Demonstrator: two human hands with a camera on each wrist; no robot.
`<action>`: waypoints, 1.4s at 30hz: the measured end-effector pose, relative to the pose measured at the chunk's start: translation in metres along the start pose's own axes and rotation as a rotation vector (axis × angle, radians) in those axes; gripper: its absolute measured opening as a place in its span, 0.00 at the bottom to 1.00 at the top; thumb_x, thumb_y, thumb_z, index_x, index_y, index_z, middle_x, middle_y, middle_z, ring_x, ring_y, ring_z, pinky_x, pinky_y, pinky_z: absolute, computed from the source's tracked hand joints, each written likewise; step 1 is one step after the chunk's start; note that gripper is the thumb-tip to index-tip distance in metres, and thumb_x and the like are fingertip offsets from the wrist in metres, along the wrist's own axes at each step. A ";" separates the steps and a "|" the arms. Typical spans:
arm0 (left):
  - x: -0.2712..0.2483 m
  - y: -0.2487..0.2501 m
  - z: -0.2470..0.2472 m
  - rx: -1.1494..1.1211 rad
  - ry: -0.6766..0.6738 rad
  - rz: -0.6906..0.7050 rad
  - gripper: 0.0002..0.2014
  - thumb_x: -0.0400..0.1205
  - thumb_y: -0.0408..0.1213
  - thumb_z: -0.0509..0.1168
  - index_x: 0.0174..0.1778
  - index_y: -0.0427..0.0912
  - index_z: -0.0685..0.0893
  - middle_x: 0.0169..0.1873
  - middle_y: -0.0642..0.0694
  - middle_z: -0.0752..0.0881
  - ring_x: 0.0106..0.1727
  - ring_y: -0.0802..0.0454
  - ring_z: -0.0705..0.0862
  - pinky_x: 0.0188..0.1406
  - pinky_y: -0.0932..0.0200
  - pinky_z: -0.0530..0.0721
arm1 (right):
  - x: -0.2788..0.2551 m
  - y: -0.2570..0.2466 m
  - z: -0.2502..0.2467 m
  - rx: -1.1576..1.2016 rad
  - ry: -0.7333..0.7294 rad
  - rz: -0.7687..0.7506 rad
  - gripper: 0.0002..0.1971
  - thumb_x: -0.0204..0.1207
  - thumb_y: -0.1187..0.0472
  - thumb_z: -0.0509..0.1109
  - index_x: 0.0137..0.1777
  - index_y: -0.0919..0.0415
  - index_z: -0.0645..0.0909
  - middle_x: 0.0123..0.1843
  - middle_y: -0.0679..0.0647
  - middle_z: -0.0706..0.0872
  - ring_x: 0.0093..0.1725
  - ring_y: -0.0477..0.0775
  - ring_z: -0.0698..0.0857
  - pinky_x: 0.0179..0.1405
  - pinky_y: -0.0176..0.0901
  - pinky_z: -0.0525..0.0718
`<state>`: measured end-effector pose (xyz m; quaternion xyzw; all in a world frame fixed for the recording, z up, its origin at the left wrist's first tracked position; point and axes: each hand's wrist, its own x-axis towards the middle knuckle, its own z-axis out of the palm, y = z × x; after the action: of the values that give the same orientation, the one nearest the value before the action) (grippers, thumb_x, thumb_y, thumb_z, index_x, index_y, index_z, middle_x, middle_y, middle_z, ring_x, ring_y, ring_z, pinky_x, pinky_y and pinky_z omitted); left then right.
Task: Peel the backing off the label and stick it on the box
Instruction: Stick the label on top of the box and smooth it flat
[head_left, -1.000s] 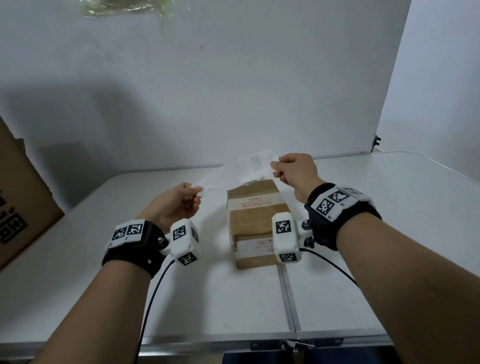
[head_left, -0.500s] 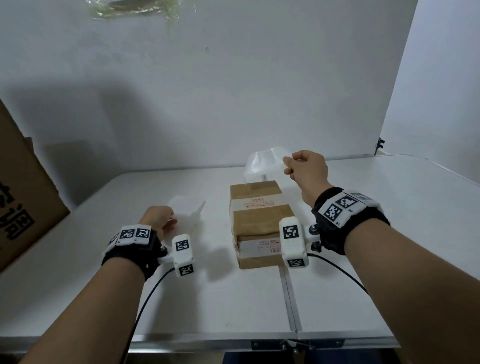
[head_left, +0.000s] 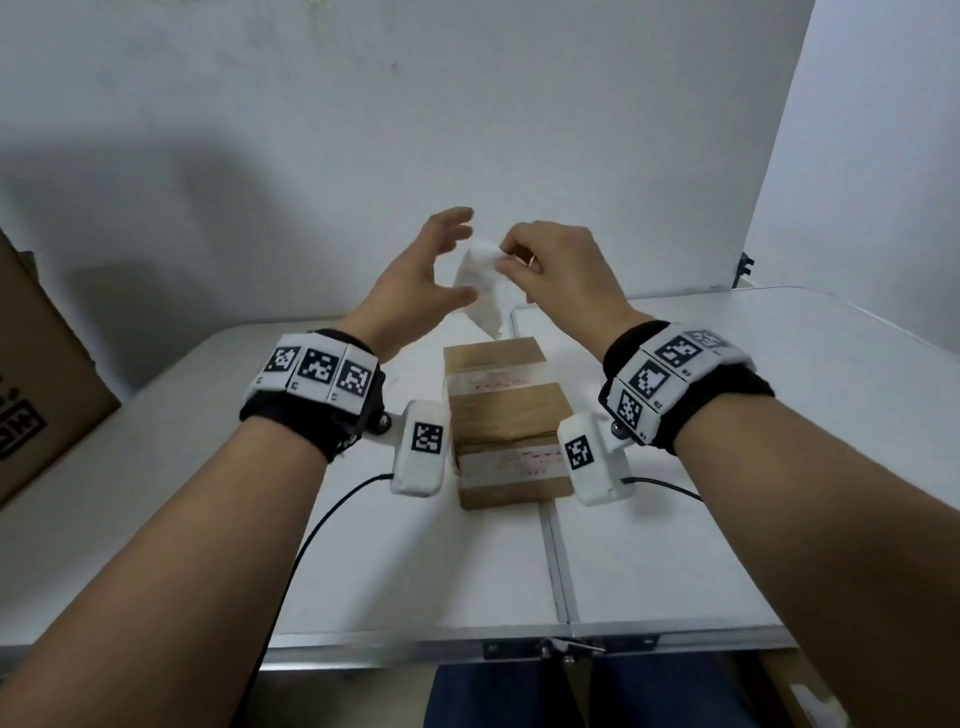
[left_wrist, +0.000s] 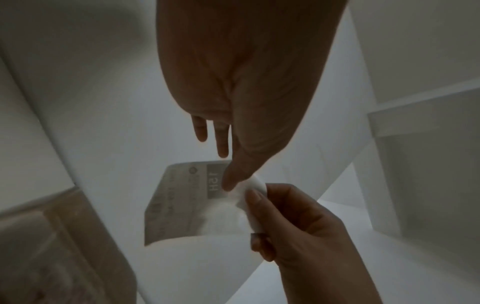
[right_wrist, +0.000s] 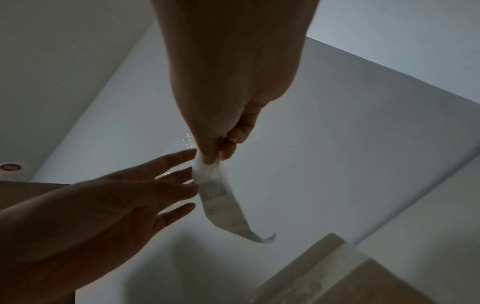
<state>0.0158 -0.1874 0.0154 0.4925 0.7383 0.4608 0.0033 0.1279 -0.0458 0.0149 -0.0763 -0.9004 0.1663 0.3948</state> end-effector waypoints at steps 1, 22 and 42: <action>0.002 0.004 0.001 -0.035 -0.028 -0.001 0.33 0.74 0.28 0.70 0.72 0.56 0.69 0.65 0.54 0.81 0.66 0.62 0.77 0.55 0.76 0.74 | -0.001 -0.001 -0.002 -0.034 -0.008 -0.033 0.08 0.80 0.56 0.68 0.51 0.60 0.85 0.42 0.51 0.85 0.39 0.51 0.79 0.46 0.49 0.83; -0.009 0.003 0.018 -0.199 0.236 -0.057 0.04 0.77 0.36 0.70 0.42 0.50 0.88 0.40 0.55 0.87 0.40 0.59 0.82 0.41 0.63 0.80 | -0.022 0.025 -0.009 1.031 -0.514 0.814 0.17 0.87 0.54 0.58 0.72 0.56 0.73 0.58 0.70 0.86 0.49 0.62 0.90 0.50 0.44 0.91; -0.042 -0.005 0.024 0.280 -0.196 0.152 0.12 0.75 0.36 0.73 0.54 0.49 0.91 0.51 0.54 0.92 0.51 0.66 0.87 0.53 0.71 0.81 | -0.019 0.045 0.016 0.759 -0.486 0.585 0.16 0.79 0.74 0.67 0.64 0.65 0.85 0.58 0.58 0.89 0.39 0.43 0.86 0.38 0.29 0.87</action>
<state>0.0447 -0.2023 -0.0212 0.5851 0.7519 0.3025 -0.0283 0.1297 -0.0123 -0.0244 -0.1350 -0.7836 0.5961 0.1119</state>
